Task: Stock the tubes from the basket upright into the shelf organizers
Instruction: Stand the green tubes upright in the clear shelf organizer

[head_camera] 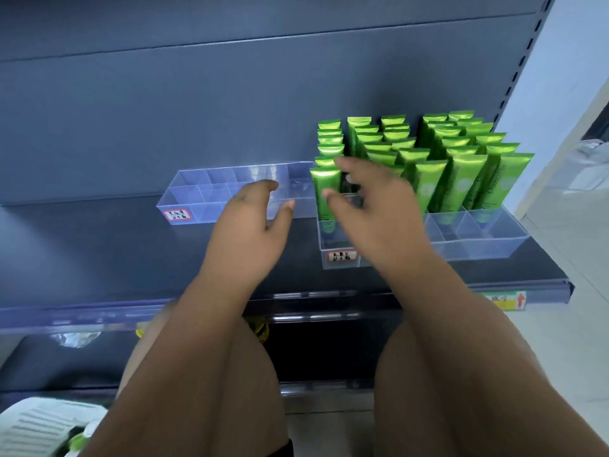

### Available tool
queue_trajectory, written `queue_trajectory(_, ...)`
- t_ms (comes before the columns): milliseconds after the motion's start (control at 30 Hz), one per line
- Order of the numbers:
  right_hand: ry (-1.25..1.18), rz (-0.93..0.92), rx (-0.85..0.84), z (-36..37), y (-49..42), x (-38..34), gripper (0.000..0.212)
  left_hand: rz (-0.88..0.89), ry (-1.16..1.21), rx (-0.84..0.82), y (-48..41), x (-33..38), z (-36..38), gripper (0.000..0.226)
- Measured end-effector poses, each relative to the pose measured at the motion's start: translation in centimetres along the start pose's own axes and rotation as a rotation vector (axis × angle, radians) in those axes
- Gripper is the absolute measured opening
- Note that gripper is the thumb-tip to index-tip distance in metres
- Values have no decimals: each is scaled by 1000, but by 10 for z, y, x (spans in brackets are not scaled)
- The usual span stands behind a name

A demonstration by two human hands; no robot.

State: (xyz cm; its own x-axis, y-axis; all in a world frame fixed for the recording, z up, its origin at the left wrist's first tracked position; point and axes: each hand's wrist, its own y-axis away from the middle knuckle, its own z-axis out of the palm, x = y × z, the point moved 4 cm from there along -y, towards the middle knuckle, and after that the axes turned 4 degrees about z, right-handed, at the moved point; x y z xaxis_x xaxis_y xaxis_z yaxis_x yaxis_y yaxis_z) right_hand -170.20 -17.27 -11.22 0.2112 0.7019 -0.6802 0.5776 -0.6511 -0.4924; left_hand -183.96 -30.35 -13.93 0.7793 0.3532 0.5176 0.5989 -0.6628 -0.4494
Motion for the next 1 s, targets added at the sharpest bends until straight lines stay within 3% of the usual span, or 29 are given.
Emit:
queue_trajectory(133,-21,-44,-172,34,27,-44,54,-22,-353,55,33,-10,-43,65)
queue_trajectory(267,-75,-117,-302,74,56,-104,58,-166,-505,146,87,-29,-103,77)
queue_trajectory(567,-228,-302,-701,196,153,-245,59,-689,-719,311,262,-106,-248,77)
queue_trajectory(733,-149,-397,-1015,270,244,-286,57,-967,-744,265,358,-150,-271,77)
queue_trajectory(867,54,-436,-1184,316,294,-285,42,-1124,-689,178,415,-183,-258,75)
queue_trajectory(1000,109,-314,-1289,348,312,-289,35,-1218,-628,148,458,-200,-247,75)
